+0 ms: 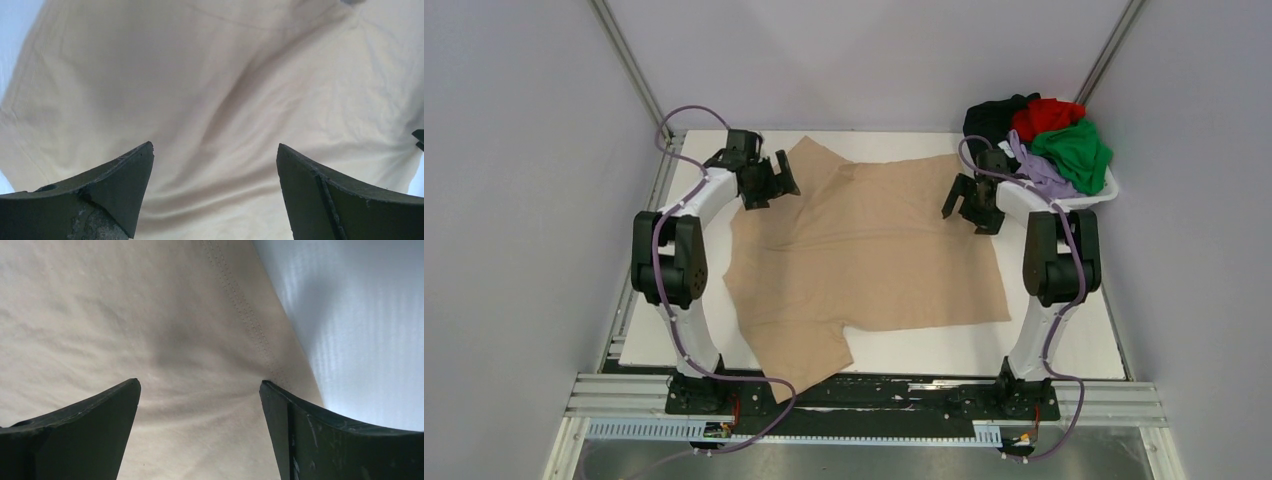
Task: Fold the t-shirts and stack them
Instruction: Flatten out the tshirt
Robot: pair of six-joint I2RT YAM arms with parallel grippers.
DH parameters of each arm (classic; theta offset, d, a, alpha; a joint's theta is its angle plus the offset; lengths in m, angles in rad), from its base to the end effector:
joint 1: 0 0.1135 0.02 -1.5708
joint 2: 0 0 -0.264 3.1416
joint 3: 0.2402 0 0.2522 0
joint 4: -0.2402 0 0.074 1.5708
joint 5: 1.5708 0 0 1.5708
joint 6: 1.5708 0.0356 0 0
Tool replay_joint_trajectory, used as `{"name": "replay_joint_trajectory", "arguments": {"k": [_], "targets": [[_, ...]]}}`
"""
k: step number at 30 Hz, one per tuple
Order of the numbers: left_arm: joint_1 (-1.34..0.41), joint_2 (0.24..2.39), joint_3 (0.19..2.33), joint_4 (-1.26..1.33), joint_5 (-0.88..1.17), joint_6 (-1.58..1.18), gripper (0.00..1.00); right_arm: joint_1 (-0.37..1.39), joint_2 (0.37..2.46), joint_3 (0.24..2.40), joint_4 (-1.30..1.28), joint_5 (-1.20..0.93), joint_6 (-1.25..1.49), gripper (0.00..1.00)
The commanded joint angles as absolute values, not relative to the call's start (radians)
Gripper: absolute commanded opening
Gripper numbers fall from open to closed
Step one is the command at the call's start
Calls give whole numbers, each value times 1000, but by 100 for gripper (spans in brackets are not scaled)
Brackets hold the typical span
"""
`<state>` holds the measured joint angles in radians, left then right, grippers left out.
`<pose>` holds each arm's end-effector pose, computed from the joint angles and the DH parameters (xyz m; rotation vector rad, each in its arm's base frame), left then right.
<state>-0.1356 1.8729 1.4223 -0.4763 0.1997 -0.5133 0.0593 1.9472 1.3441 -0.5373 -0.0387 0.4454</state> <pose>0.4058 -0.0625 0.2258 -0.3944 2.5167 -0.5125 0.3978 0.0250 0.1699 0.5120 2.6789 0.1999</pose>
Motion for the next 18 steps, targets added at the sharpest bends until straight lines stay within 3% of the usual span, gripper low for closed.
{"name": "replay_joint_trajectory", "arguments": {"k": [1,10,18], "targets": [[-127,1991,1535,-460,214,-519,100,29,1996,1371,-569,114,382,100],[-127,2212,1712,-422,183,-685,100,29,1936,1313,-522,-27,418,100],[-90,2327,1820,-537,58,-762,100,29,1882,1255,-483,-45,432,100]]}}
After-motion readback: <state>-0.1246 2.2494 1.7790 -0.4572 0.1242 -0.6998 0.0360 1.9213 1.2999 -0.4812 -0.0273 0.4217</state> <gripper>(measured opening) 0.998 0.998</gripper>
